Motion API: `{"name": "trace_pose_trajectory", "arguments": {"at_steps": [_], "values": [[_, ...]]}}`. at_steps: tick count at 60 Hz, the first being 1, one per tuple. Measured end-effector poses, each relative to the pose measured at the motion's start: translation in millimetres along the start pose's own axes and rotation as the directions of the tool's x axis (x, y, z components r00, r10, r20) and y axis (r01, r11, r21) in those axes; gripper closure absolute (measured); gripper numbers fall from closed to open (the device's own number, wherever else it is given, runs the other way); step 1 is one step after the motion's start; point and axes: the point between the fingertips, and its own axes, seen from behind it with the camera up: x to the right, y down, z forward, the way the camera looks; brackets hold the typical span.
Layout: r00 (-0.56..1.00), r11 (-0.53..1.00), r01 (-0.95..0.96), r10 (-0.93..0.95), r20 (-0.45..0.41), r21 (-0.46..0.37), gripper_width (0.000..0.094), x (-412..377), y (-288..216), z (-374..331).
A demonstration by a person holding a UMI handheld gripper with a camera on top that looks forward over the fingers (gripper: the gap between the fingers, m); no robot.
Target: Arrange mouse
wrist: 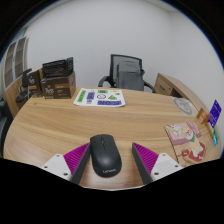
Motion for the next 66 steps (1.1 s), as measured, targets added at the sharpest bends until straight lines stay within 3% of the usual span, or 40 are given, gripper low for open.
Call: {"name": "trace_pose_trajectory", "arguments": {"at_steps": [17,22,26,43,54,66], "values": [[1.000,1.000,-0.008,0.008,-0.004,-0.026,0.0107,2.1,-7.3,10.2],[1.000,1.000,-0.001,0.001,0.009,-0.028,0.0224,-4.1,-6.3,9.9],[0.999,0.999,-0.006,0.007,0.031,-0.033,0.0411,-12.3,-4.5,9.8],[0.999,0.996,-0.011,0.014,0.038,-0.084,0.0642,-13.5,-2.0,6.7],[0.998,0.995,-0.044,0.048,0.042,-0.090,0.0650,-9.7,-7.2,-4.9],[0.996,0.996,-0.086,0.086,0.004,-0.003,0.0649,49.4,-69.7,-51.8]]}}
